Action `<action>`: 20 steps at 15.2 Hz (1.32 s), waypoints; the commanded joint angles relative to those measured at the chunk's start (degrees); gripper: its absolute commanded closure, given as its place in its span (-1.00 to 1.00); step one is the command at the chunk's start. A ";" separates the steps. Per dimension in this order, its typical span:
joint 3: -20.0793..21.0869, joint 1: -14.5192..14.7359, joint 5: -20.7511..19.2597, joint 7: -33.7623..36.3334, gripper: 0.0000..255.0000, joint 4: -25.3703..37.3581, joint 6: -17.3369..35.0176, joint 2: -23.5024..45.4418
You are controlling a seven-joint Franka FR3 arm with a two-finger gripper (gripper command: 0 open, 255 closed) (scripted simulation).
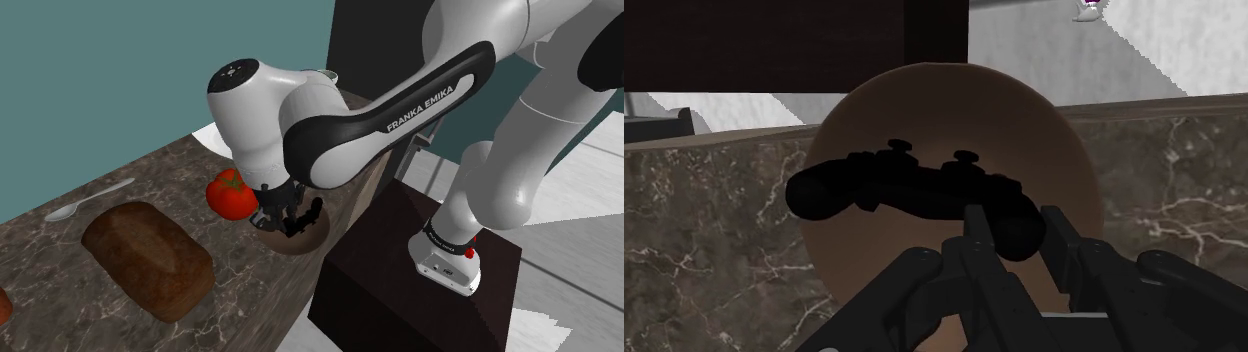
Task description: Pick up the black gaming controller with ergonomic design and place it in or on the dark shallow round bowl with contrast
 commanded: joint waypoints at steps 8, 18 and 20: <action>0.00 0.00 0.00 0.00 -1.00 -0.05 0.06 -0.01; 0.10 0.09 0.26 -0.18 -1.00 6.97 -7.23 -0.31; 0.10 0.09 0.26 -0.18 -1.00 6.97 -7.23 -0.31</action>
